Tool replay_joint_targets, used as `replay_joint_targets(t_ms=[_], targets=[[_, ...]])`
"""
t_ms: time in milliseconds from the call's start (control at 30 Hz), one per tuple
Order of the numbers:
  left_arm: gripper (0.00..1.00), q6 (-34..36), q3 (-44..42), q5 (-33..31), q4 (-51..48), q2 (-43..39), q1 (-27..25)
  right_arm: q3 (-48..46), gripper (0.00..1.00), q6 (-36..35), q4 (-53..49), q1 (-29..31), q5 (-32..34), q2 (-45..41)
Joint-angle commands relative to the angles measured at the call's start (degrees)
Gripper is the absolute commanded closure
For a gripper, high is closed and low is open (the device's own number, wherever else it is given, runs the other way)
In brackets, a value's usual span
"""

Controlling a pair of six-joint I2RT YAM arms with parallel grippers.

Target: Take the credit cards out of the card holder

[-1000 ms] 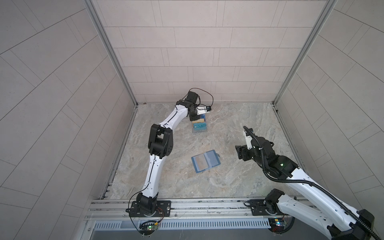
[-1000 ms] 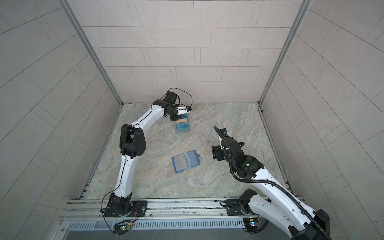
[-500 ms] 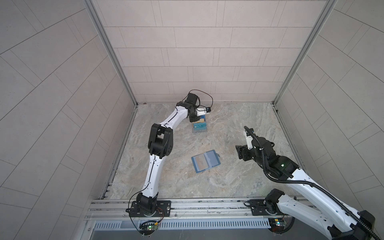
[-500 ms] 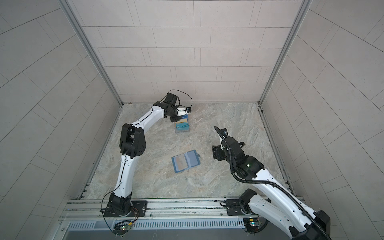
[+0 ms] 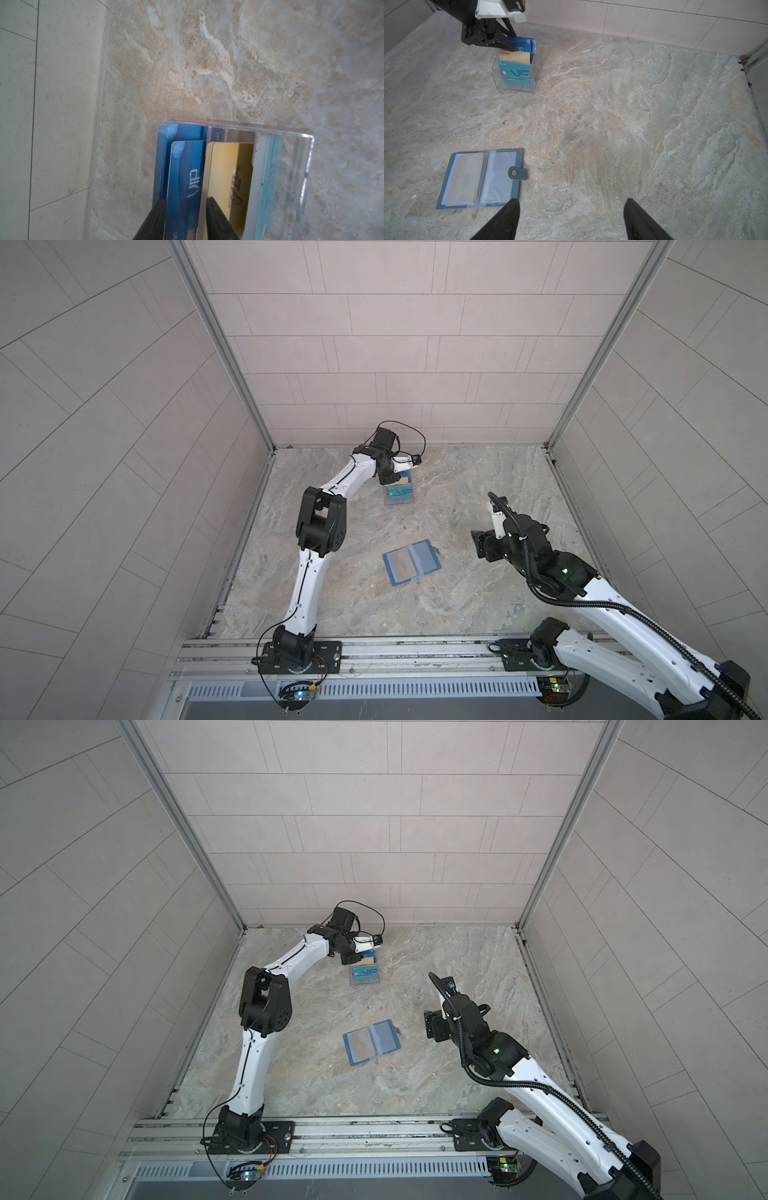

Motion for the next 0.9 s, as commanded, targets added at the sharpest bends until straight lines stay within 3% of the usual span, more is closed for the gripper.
replay_joint_targets(t_ms=[0,500,733,867], targets=[[0.58,-1.20,-1.09,-1.03,0.07,-1.11,-0.25,-0.78,0.19,0.63,1.14,-0.02,1.18,-0.56],[0.23,-5.97,-3.35,-5.99,3.18,-11.34,-0.26,-1.75,0.18,0.37,1.41,0.00,0.67,-1.02],[0.14,-8.59,-9.65,-10.10,5.61,-18.42,-0.19,-2.45,0.17,0.73,1.76,-0.03,-0.27,-2.70],[0.13,-13.87,-12.77,-12.96,6.75,-22.93,-0.16,-2.62,0.17,0.77,2.12,0.01,-1.23,-2.72]])
